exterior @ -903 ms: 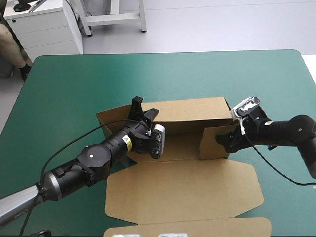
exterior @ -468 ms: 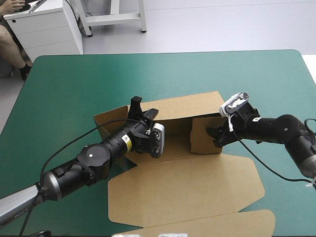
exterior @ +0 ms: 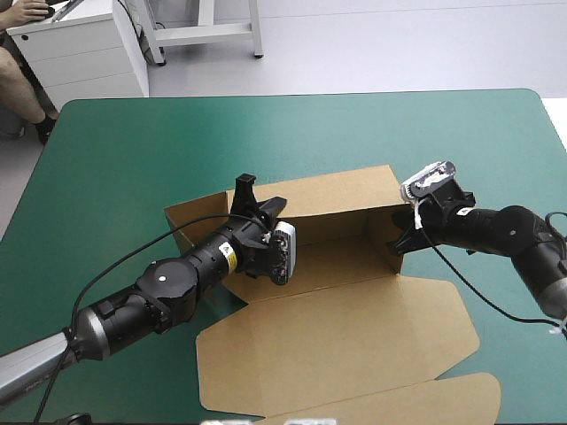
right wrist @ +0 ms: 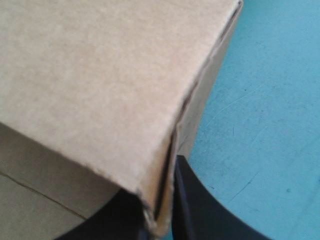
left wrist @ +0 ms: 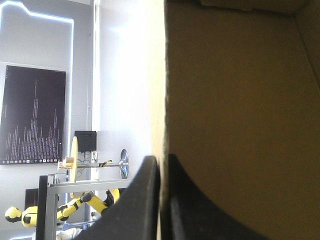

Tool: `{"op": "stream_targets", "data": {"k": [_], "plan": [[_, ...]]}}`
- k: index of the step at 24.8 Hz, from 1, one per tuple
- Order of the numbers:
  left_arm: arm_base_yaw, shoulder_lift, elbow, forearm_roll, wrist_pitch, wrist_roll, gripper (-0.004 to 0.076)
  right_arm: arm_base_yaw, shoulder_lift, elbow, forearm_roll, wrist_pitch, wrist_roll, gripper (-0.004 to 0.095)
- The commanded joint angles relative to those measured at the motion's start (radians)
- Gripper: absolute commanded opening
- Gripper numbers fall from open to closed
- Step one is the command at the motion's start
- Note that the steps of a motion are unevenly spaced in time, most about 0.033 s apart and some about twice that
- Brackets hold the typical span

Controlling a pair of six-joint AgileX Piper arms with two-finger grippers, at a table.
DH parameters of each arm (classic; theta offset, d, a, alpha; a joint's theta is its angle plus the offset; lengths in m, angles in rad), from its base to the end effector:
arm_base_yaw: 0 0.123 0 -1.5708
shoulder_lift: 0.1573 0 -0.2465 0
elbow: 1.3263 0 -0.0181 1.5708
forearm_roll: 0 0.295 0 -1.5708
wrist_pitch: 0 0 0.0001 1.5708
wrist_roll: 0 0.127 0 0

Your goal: Fold the box

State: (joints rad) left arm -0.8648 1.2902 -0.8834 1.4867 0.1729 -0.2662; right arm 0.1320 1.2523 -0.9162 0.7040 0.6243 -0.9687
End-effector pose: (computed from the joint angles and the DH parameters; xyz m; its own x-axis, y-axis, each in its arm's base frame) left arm 0.2590 -0.2701 0.2511 0.5319 0.8018 -0.2725 0.4218 0.0282 0.9062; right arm 0.3274 0.0920 0.2309 -0.4903 -0.3988 -0.7749 -0.6116 0.7909 -0.0200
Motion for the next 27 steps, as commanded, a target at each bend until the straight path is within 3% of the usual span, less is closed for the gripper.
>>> {"op": "stream_targets", "data": {"k": [1,5,8,10,14,17,20,23,25,27], "plan": [[-0.004,-0.029,-0.029,0.009,-0.074,-0.009,-0.0004,0.006,-0.021,-0.024,0.047,0.048,-0.016,-0.0014],[-0.004,-0.029,-0.029,0.009,-0.093,-0.009,-0.0003,0.006,-0.021,-0.024,0.017,-0.029,0.066,-0.0014],[-0.004,-0.029,-0.032,0.014,-0.101,-0.009,0.0056,0.006,-0.021,-0.024,-0.011,-0.079,0.12,-0.0014],[-0.004,-0.029,-0.033,0.014,-0.107,-0.009,0.0152,0.006,-0.021,-0.024,-0.015,-0.102,0.15,-0.0012],[-0.027,-0.029,-0.052,0.01,-0.11,-0.041,0.0459,0.006,-0.021,-0.024,-0.015,-0.156,0.197,-0.0012],[-0.095,-0.029,-0.087,0.01,-0.02,-0.086,0.0573,0.006,-0.021,-0.024,-0.018,-0.206,0.23,-0.0012],[-0.275,-0.029,-0.136,0.01,0.175,-0.086,0.0573,0.006,-0.021,-0.024,-0.056,-0.306,0.33,-0.0009],[-0.4,-0.029,-0.15,0.01,0.272,-0.077,0.0544,0.006,-0.021,-0.026,-0.109,-0.321,0.358,-0.0009],[-0.45,-0.029,-0.159,0.005,0.325,-0.072,0.0382,0.006,-0.021,-0.026,-0.121,-0.309,0.374,-0.0009],[-0.465,-0.029,-0.195,-0.062,0.341,-0.034,0.0061,0.006,-0.021,-0.026,-0.145,-0.293,0.396,-0.0008]]}}
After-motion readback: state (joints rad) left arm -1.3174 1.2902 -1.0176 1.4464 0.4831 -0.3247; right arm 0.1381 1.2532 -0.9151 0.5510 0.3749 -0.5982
